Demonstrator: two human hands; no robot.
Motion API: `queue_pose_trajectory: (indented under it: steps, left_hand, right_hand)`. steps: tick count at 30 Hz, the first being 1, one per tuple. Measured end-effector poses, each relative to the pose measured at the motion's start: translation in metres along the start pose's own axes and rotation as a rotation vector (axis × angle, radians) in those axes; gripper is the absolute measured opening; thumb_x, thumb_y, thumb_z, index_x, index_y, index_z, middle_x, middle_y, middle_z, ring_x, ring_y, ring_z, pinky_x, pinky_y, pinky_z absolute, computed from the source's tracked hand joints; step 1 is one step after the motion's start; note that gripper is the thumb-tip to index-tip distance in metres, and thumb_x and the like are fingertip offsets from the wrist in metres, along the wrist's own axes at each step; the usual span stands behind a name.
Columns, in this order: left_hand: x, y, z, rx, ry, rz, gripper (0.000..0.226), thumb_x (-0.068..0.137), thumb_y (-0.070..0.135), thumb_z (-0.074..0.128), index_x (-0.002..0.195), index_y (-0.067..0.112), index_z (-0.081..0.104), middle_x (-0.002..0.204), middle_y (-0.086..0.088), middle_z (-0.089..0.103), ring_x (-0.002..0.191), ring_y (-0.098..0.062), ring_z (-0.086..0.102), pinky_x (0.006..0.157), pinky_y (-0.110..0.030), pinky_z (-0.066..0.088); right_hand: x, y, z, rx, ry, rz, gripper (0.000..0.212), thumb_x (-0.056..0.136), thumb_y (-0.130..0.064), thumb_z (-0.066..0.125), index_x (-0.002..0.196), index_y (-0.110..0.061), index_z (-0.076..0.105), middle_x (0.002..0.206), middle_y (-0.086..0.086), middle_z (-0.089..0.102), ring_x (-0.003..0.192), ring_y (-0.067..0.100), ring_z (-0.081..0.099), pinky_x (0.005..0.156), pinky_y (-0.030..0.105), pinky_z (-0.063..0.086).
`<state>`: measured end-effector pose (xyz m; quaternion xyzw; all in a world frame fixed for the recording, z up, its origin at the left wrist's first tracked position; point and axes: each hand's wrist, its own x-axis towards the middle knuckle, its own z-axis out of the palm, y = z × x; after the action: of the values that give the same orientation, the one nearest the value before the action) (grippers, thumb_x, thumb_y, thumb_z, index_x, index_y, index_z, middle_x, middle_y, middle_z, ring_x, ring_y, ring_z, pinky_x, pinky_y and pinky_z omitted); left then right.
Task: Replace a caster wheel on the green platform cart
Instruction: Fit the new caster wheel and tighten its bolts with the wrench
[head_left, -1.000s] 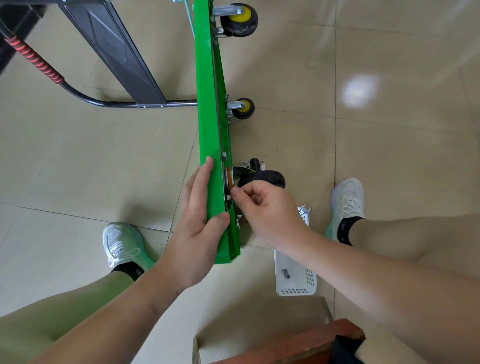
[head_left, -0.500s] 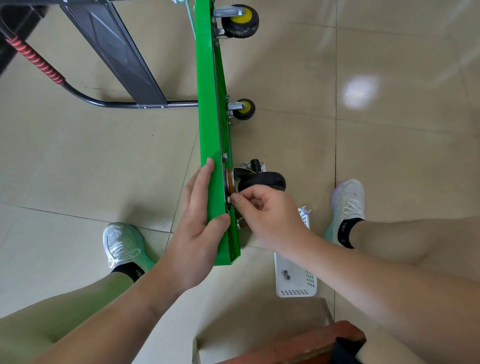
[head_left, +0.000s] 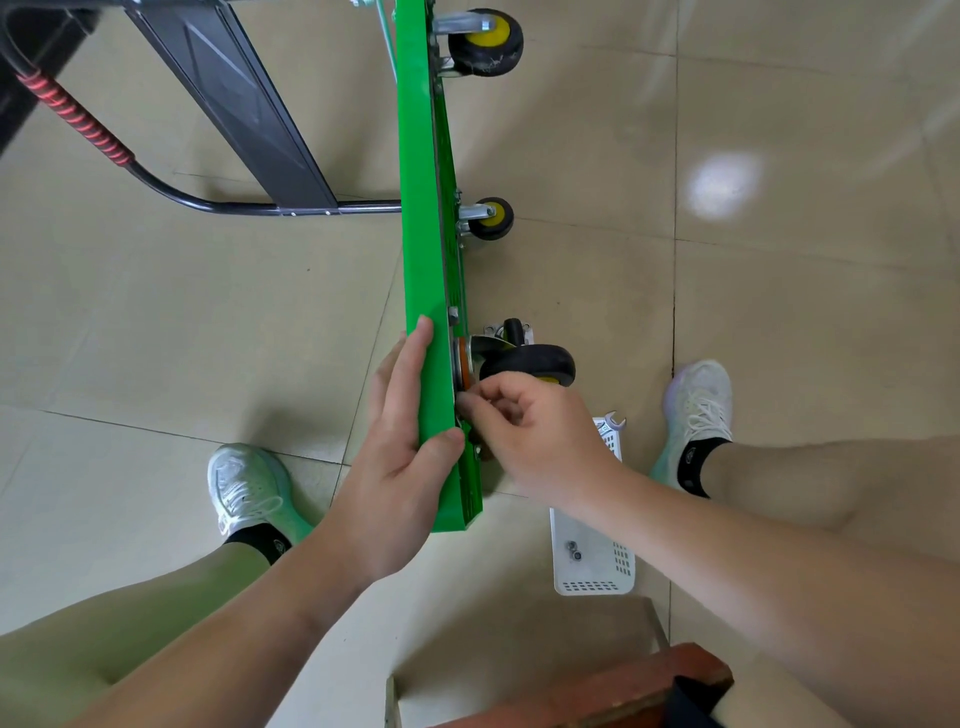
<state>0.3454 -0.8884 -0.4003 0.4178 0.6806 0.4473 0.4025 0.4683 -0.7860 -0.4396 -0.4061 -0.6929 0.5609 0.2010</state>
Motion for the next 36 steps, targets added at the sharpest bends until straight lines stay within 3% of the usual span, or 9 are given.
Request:
queue_pose_trajectory:
  steps: [4,8,11,13,17,20,26,33,36]
  left_hand:
    - [-0.001,0.002,0.0,0.011,-0.004,0.003,0.084,0.087,0.014,0.045,0.159,0.044,0.014,0.162,0.011,0.024,0.151,-0.003,0.024,0.125,-0.035,0.025]
    - [0.0,0.001,-0.001,0.002,0.001,-0.004,0.084,0.087,0.014,0.045,0.16,0.043,0.014,0.162,0.01,0.023,0.152,-0.003,0.022,0.127,-0.042,0.023]
    - [0.0,0.001,-0.001,-0.002,0.002,-0.005,0.084,0.087,0.014,0.046,0.159,0.045,0.014,0.162,0.012,0.023,0.153,-0.005,0.022,0.127,-0.044,0.023]
    - [0.0,0.001,0.0,-0.002,0.003,-0.01,0.084,0.087,0.015,0.046,0.159,0.047,0.014,0.162,0.012,0.023,0.152,-0.004,0.023,0.127,-0.041,0.024]
    - [0.0,0.001,0.001,-0.013,0.008,-0.003,0.084,0.087,0.013,0.045,0.159,0.043,0.015,0.162,0.01,0.023,0.15,0.001,0.024,0.123,-0.027,0.026]
    - [0.0,0.001,0.002,-0.025,0.011,0.0,0.084,0.087,0.01,0.044,0.16,0.037,0.015,0.16,0.007,0.026,0.141,0.008,0.033,0.107,-0.008,0.033]
    - [0.001,0.001,0.003,-0.013,0.012,0.009,0.084,0.087,0.01,0.044,0.161,0.036,0.014,0.16,0.004,0.026,0.14,0.006,0.035,0.104,-0.004,0.031]
    - [0.0,0.001,0.001,-0.011,0.01,0.01,0.084,0.087,0.011,0.044,0.16,0.039,0.014,0.161,0.007,0.025,0.15,-0.004,0.026,0.122,-0.025,0.025]
    - [0.0,0.001,0.001,-0.009,0.004,0.004,0.084,0.087,0.012,0.044,0.161,0.04,0.014,0.161,0.007,0.025,0.151,-0.006,0.026,0.121,-0.029,0.026]
  right_hand:
    - [0.001,-0.003,-0.004,0.008,0.036,0.007,0.011,0.096,-0.026,0.066,0.089,-0.019,0.071,0.063,-0.001,0.068,0.055,0.014,0.058,0.056,0.03,0.048]
    - [-0.001,-0.003,-0.001,0.043,-0.033,0.001,0.003,0.095,-0.02,0.069,0.097,-0.02,0.07,0.068,0.0,0.071,0.064,0.026,0.068,0.066,0.046,0.059]
    - [0.001,-0.003,-0.002,0.025,-0.044,0.014,0.009,0.096,-0.022,0.067,0.098,-0.016,0.073,0.071,-0.002,0.074,0.065,0.015,0.071,0.065,0.038,0.06]
    - [0.0,-0.004,-0.003,0.032,-0.046,0.042,0.012,0.096,-0.022,0.067,0.101,-0.014,0.074,0.075,-0.004,0.076,0.066,0.006,0.07,0.065,0.026,0.057]
    - [-0.003,-0.008,-0.002,0.146,-0.067,0.159,0.014,0.098,-0.022,0.065,0.102,-0.013,0.074,0.074,0.003,0.076,0.063,0.016,0.07,0.065,0.039,0.061]
    - [-0.006,-0.013,0.003,0.252,-0.054,0.242,0.016,0.098,-0.022,0.063,0.095,-0.011,0.074,0.065,0.004,0.071,0.053,0.013,0.063,0.053,0.033,0.055]
    - [-0.005,-0.013,0.009,0.333,-0.049,0.31,0.021,0.098,-0.024,0.061,0.086,-0.014,0.075,0.062,-0.001,0.067,0.055,0.013,0.06,0.056,0.033,0.051]
    - [-0.003,-0.012,0.008,0.336,-0.062,0.308,0.027,0.094,-0.035,0.063,0.08,-0.016,0.075,0.065,0.012,0.064,0.056,0.022,0.054,0.059,0.039,0.046]
    - [-0.004,-0.012,0.002,0.254,-0.052,0.27,0.023,0.097,-0.032,0.063,0.086,-0.016,0.075,0.07,0.016,0.07,0.055,0.017,0.055,0.056,0.032,0.045]
